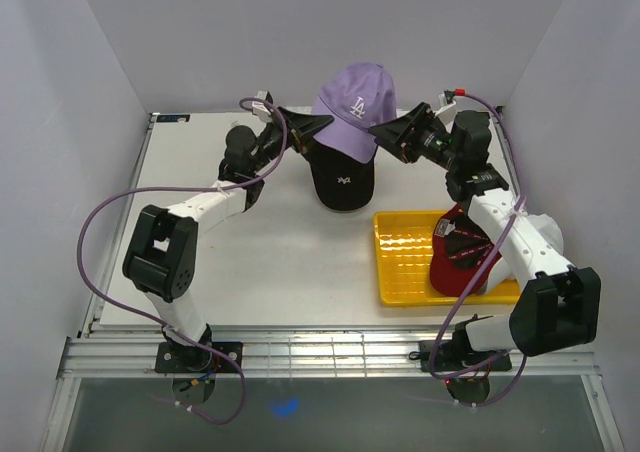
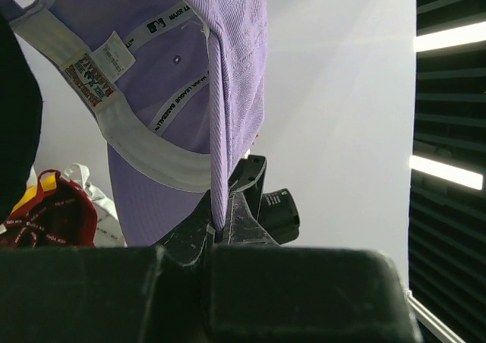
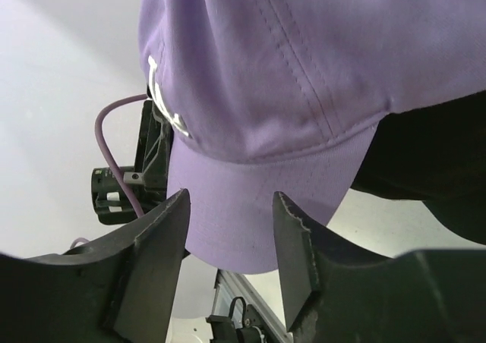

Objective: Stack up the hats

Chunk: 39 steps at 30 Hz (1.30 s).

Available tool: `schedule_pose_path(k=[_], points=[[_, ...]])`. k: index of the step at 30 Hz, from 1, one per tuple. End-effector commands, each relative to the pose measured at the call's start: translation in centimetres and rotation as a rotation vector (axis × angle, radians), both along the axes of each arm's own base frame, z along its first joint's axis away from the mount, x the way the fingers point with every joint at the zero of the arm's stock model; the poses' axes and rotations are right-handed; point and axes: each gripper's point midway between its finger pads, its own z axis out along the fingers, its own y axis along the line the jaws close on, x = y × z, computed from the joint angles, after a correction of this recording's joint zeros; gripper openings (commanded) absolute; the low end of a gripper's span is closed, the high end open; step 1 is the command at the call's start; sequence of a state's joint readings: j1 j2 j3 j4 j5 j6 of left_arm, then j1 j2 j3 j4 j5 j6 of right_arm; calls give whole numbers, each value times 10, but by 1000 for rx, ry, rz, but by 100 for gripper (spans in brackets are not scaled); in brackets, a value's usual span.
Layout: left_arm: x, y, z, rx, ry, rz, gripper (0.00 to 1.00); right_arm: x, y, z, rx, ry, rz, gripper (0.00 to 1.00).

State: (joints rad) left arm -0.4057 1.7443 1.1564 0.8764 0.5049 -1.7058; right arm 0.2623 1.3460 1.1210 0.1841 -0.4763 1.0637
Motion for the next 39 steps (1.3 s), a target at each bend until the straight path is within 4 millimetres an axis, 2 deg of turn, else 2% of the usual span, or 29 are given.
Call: schedule_pose_path(k=[1,4,8,13,14,16,21,25,29,35,39], points=[[-30,10,34,-3,-133,-18,0,6,3,19,18,-75,-1,53],[-33,10,21,14,-114,-22,0,9,5,17,23,-75,7,50],[-34,14,14,1,-107,-13,0,11,7,19,25,-75,17,51],[-31,21,31,-66,-146,2,0,2,1,15,-9,-86,1,69],[-30,21,39,-78,-161,1,0,1,0,14,-16,-90,-3,71],[-27,20,41,-84,-162,0,0,-2,-1,15,-25,-99,-5,76],[-26,25,50,-133,-181,15,0,-9,0,5,-7,-83,6,81],[-25,26,49,-156,-174,15,0,-14,6,4,30,-85,17,87],[-24,25,47,-160,-163,9,0,-14,13,8,56,-96,28,87],[-25,26,44,-172,-148,3,0,-13,25,15,101,-102,58,79],[-25,26,40,-173,-136,-1,0,-10,28,19,108,-102,66,65]])
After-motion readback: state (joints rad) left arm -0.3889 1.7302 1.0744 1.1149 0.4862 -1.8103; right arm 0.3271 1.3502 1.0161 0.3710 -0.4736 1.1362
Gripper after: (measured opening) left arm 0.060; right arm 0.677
